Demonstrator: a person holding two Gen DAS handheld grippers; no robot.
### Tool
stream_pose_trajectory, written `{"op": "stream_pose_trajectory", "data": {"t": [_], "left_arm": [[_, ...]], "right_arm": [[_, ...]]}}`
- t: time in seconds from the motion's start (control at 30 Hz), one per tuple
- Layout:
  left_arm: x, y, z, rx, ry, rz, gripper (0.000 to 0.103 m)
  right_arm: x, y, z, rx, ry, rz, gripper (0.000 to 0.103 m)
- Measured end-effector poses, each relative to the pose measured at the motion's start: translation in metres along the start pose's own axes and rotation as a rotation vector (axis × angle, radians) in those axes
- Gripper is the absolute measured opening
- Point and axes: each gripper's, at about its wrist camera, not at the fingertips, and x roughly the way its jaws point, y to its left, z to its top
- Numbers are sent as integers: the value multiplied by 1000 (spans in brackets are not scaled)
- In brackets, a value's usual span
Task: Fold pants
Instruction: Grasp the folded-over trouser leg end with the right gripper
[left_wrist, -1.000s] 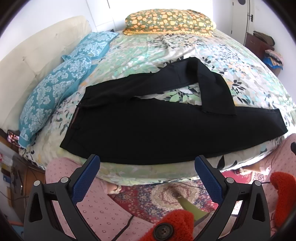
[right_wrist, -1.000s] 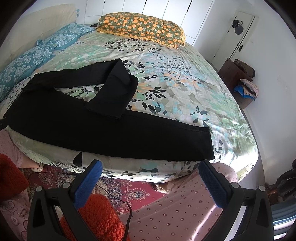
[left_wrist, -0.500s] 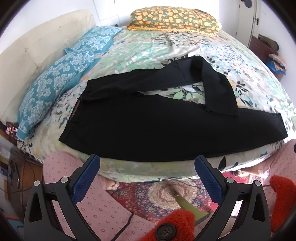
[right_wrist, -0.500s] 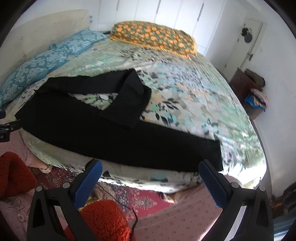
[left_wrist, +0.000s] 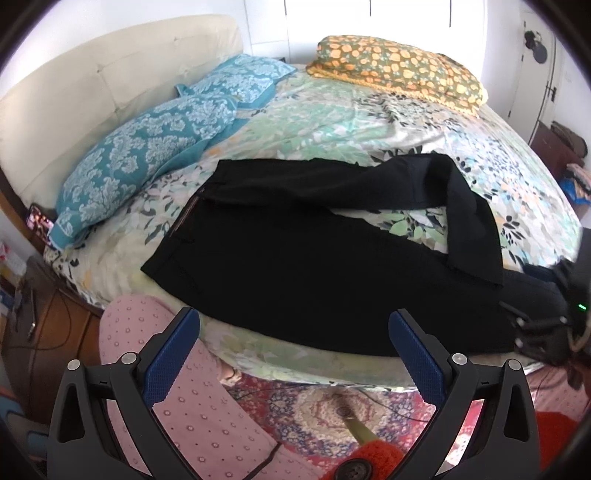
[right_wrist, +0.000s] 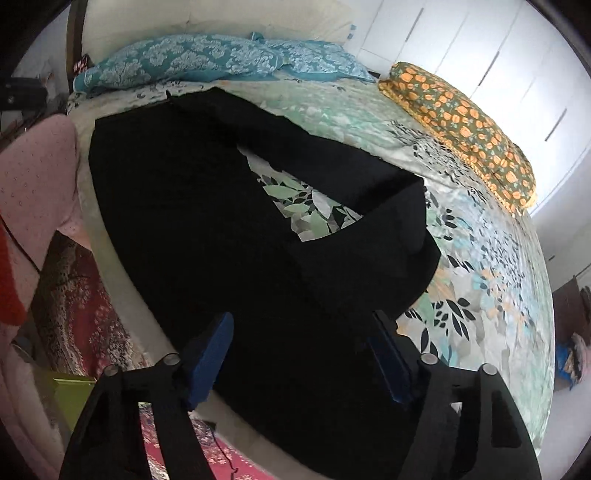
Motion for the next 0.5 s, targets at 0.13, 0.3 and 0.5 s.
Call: {"op": "stream_pose_trajectory", "data": {"t": [0.13, 0.3, 0.5], "left_arm": [[5, 2, -1, -6, 12, 6, 102], [15, 5, -1, -28, 46, 12, 102], [26, 1, 0, -38, 87, -3, 102]], "right_arm": [[45, -21, 10, 16, 51, 46, 35], [67, -37, 17, 73, 73, 171, 35], [92, -24, 30, 58, 82, 186, 36]]}}
